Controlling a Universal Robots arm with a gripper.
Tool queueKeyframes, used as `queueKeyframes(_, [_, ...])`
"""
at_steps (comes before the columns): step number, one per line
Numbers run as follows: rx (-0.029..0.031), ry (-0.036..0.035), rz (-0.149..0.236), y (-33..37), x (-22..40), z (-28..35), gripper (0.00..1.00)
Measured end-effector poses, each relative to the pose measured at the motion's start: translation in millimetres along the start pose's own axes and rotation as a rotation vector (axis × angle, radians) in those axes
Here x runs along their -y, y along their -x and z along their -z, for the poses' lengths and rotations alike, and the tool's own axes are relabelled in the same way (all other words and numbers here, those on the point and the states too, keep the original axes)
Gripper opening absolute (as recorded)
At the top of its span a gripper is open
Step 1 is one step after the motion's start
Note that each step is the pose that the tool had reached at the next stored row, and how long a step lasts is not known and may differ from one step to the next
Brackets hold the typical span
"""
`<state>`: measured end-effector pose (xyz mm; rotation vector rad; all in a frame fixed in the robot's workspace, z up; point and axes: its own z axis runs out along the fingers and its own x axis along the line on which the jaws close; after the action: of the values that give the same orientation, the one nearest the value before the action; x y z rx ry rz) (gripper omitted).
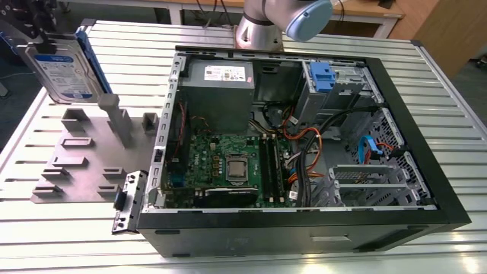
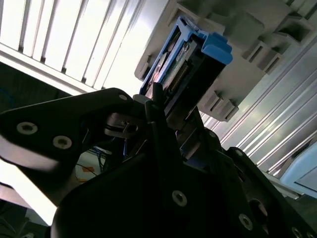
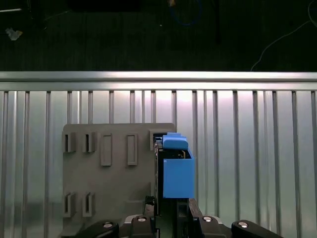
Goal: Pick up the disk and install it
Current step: 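Pick up the disk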
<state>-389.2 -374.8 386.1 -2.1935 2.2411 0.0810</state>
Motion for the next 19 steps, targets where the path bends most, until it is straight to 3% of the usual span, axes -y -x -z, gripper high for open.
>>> queueKeyframes(19, [-0.0001, 0.0, 0.0, 1.3, -1.1, 33.4, 0.35])
